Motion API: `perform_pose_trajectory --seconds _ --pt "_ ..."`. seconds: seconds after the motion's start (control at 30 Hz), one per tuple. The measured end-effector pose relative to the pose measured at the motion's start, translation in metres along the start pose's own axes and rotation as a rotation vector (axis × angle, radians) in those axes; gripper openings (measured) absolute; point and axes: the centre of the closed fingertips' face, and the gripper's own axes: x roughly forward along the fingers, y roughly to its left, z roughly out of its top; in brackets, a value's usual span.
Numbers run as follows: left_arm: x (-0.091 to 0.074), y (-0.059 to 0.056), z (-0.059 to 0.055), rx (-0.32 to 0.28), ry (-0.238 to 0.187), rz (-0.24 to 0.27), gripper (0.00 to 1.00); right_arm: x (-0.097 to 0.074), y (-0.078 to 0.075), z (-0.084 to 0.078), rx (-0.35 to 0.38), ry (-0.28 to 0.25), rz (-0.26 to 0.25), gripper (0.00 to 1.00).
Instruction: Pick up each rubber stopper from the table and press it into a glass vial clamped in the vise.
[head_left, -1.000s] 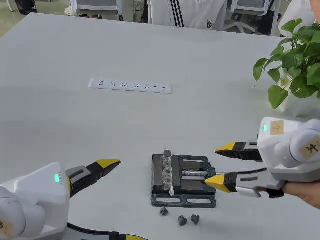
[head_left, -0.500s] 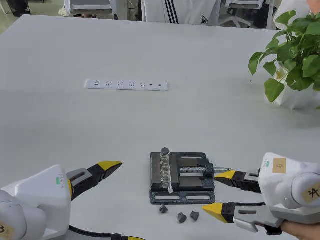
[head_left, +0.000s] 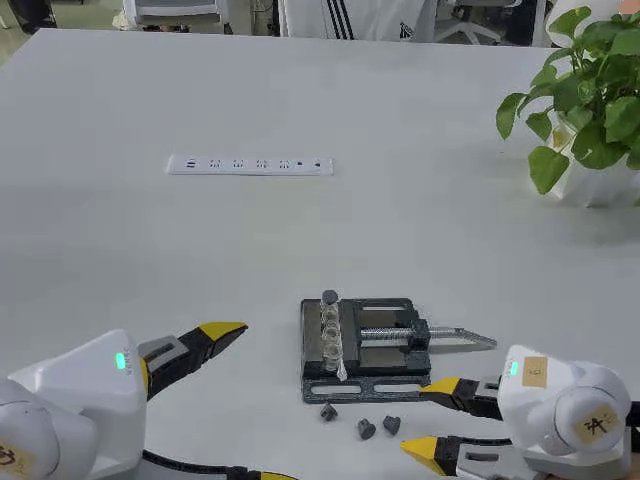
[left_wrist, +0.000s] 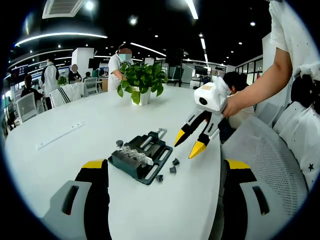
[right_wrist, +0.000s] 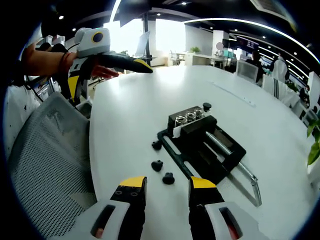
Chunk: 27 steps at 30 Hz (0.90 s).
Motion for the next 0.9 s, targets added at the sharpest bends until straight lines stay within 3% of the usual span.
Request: perform_pose_trajectory --seconds 0.37,0.9 --pt "0.001 0.002 -0.001 -0.004 0.006 0.002 0.94 0.023 -0.004 -0.015 0.018 0.028 0.001 0.19" --pt "0.005 0.002 -0.003 -0.011 0.007 -0.003 0.93 0.026 -0.005 -0.015 0.015 0.031 -0.001 0.07"
